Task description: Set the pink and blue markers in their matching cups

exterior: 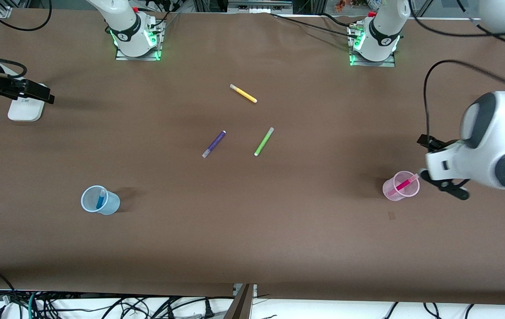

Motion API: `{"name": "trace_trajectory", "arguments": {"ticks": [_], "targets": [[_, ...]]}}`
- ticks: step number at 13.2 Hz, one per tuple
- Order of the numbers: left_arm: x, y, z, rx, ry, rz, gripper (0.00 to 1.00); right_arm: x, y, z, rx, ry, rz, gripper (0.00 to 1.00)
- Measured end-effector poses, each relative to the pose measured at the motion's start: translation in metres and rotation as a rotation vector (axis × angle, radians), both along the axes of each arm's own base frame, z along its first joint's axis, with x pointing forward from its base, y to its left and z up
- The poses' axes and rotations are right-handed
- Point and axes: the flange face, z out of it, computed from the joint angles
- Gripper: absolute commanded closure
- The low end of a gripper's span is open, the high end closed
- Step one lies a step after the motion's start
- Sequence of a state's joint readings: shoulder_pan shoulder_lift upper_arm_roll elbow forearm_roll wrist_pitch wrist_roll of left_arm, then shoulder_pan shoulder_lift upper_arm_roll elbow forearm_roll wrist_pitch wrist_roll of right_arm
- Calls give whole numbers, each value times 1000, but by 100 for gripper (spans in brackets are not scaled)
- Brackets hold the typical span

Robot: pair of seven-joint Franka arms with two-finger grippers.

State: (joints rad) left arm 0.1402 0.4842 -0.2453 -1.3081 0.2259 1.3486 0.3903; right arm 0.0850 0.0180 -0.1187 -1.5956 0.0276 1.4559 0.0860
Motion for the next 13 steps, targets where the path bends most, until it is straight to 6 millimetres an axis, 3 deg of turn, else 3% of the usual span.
{"name": "trace_trajectory", "arguments": {"ticks": [2, 6, 8, 11, 13], "targets": [[-10, 0, 46, -20, -67, 14, 0, -6, -4, 8, 2, -32, -6, 1], [-36, 10, 131, 23, -213, 110, 0, -9, -4, 5, 4, -29, -6, 1], [-53, 15, 163, 12, -318, 217, 0, -9, -3, 3, 4, -25, -4, 1], [-86, 27, 160, -50, -426, 370, 0, -9, -2, 2, 4, -25, -3, 1], [-101, 23, 152, -52, -441, 379, 0, -9, -1, 2, 4, -25, -1, 1]]}}
